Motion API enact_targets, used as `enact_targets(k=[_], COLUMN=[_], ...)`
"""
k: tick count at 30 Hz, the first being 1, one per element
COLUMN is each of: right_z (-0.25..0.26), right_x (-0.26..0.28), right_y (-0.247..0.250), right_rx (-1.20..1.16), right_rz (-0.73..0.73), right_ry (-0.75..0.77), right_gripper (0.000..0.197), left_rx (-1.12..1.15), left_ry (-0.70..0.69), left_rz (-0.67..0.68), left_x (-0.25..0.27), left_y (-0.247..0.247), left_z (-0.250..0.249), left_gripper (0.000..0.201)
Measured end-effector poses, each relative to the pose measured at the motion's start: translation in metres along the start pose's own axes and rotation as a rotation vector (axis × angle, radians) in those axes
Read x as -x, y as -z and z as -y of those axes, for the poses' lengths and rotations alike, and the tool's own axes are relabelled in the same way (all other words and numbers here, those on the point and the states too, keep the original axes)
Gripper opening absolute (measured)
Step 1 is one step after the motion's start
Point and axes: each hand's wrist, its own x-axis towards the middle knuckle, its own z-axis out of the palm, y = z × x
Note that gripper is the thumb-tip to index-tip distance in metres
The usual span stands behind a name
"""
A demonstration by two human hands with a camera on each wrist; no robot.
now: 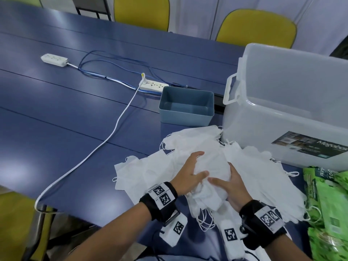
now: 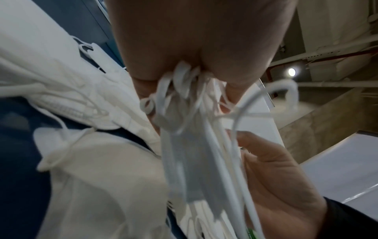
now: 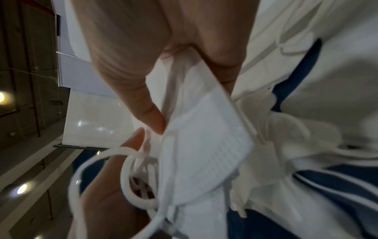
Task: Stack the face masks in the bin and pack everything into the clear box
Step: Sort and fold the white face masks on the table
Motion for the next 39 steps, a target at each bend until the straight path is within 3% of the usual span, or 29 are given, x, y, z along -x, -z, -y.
enact_targets(k=[3,5,9,11,14,17,20,25,30,33,36,39], right_z=[-0.002,-0.003,-0.002,0.000,0.003,0.002,-0.001,-0.006,-0.012,-0.013,-0.016,-0.013], right_x=[0.003,0.003,0.001,0.002,0.004,0.004,0.004,0.003,0.004,0.004,0.003,0.004], right_y=[0.010,0.019,0.041,0.049,0.053,0.053,0.049,0.043,0.043,0.042,0.046,0.050], right_rx=[0.062,0.092,0.091,0.076,0.064,0.047,0.032,0.052,0.037,0.021,0.024,0.076], right_rz=[-0.034,-0.073,-0.153,-0.180,-0.218,-0.223,-0.204,-0.185,-0.190,-0.196,-0.235,-0.249], right_ry=[0.008,0.005,0.005,0.013,0.026,0.038,0.033,0.030,0.039,0.041,0.044,0.087], right_gripper=[0.073,0.078,0.061,0.062,0.075,0.084,0.078,0.075,0.061,0.061,0.072,0.092], left_rx=[0.024,0.005,-0.578,-0.757,-0.808,-0.847,-0.879,-0.839,-0.725,-0.584,-0.420,-0.300], left_ry=[0.060,0.133,0.295,0.420,0.533,0.545,0.500,0.486,0.517,0.484,0.435,0.374], left_rz=[0.047,-0.038,-0.351,-0.416,-0.338,-0.191,-0.092,-0.069,-0.122,-0.115,-0.141,-0.146], left_x=[-0.002,-0.009,-0.022,-0.018,-0.008,-0.004,-0.006,-0.018,-0.025,-0.025,-0.022,-0.014], left_y=[0.001,0.011,0.057,0.077,0.101,0.109,0.100,0.082,0.078,0.081,0.087,0.096], left_z=[0.001,0.005,0.035,0.042,0.047,0.048,0.049,0.048,0.047,0.047,0.039,0.018], left_gripper=[0.051,0.050,0.054,0.063,0.089,0.110,0.113,0.111,0.101,0.078,0.032,0.025])
